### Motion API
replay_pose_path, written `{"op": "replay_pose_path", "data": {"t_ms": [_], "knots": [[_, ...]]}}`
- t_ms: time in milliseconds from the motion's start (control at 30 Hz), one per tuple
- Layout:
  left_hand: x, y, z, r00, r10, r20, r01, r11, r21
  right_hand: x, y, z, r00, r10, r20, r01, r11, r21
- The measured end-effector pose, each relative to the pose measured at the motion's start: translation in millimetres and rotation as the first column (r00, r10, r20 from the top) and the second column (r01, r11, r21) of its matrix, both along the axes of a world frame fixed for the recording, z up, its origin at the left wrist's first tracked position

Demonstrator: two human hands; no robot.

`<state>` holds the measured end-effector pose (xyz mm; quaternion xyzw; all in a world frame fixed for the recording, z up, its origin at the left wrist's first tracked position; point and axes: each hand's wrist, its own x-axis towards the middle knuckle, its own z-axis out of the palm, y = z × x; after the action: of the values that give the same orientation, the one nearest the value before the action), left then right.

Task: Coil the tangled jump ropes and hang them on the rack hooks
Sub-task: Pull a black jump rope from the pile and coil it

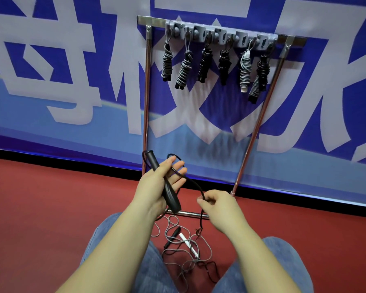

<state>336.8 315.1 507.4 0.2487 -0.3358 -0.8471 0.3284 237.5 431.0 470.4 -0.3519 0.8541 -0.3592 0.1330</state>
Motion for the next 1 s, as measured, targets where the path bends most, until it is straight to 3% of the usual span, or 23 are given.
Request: {"op": "replay_pose_path", "data": {"t_ms": [100, 233, 333, 400, 467, 567, 667, 733, 800, 933, 1000], "knots": [[-2, 1, -1, 1.0, 0.004, 0.014, -0.002, 0.996, -0.085, 4, -3, 8, 0.92, -0.013, 0.392, 0.11, 0.968, -0.227], [-5, 3, -13, 0.971, -0.05, 0.235, 0.124, 0.941, -0.315, 8, -4, 28, 0.643, 0.129, 0.755, 0.322, 0.85, -0.418], [-3, 5, -22, 0.897, -0.068, 0.437, 0.309, 0.804, -0.508, 7, -3, 39, 0.433, 0.276, 0.858, 0.495, 0.723, -0.483], [-2, 7, -24, 0.866, -0.077, 0.494, 0.374, 0.756, -0.538, 6, -2, 43, 0.37, 0.35, 0.86, 0.564, 0.652, -0.508], [-2, 7, -26, 0.863, -0.069, 0.5, 0.369, 0.762, -0.532, 4, -1, 44, 0.358, 0.397, 0.845, 0.584, 0.61, -0.535], [-3, 7, -26, 0.896, -0.051, 0.441, 0.286, 0.826, -0.485, 3, -1, 43, 0.4, 0.403, 0.823, 0.535, 0.627, -0.567], [-4, 6, -25, 0.936, 0.008, 0.351, 0.137, 0.912, -0.386, 3, 0, 38, 0.557, 0.277, 0.783, 0.349, 0.777, -0.523], [-4, 4, -21, 0.959, 0.036, 0.283, 0.054, 0.952, -0.301, 3, 0, 27, 0.768, 0.119, 0.63, 0.144, 0.925, -0.351], [-3, 3, -17, 0.975, 0.035, 0.22, 0.02, 0.97, -0.242, 3, 1, 15, 0.898, 0.081, 0.433, -0.013, 0.987, -0.157], [-2, 6, -13, 0.991, 0.0, 0.135, 0.023, 0.985, -0.17, 1, 2, 4, 0.993, 0.044, 0.113, -0.052, 0.996, 0.069], [-3, 5, -11, 0.996, 0.013, 0.093, 0.0, 0.991, -0.133, -2, 3, 2, 0.999, -0.005, 0.035, 0.002, 0.997, 0.072]]}}
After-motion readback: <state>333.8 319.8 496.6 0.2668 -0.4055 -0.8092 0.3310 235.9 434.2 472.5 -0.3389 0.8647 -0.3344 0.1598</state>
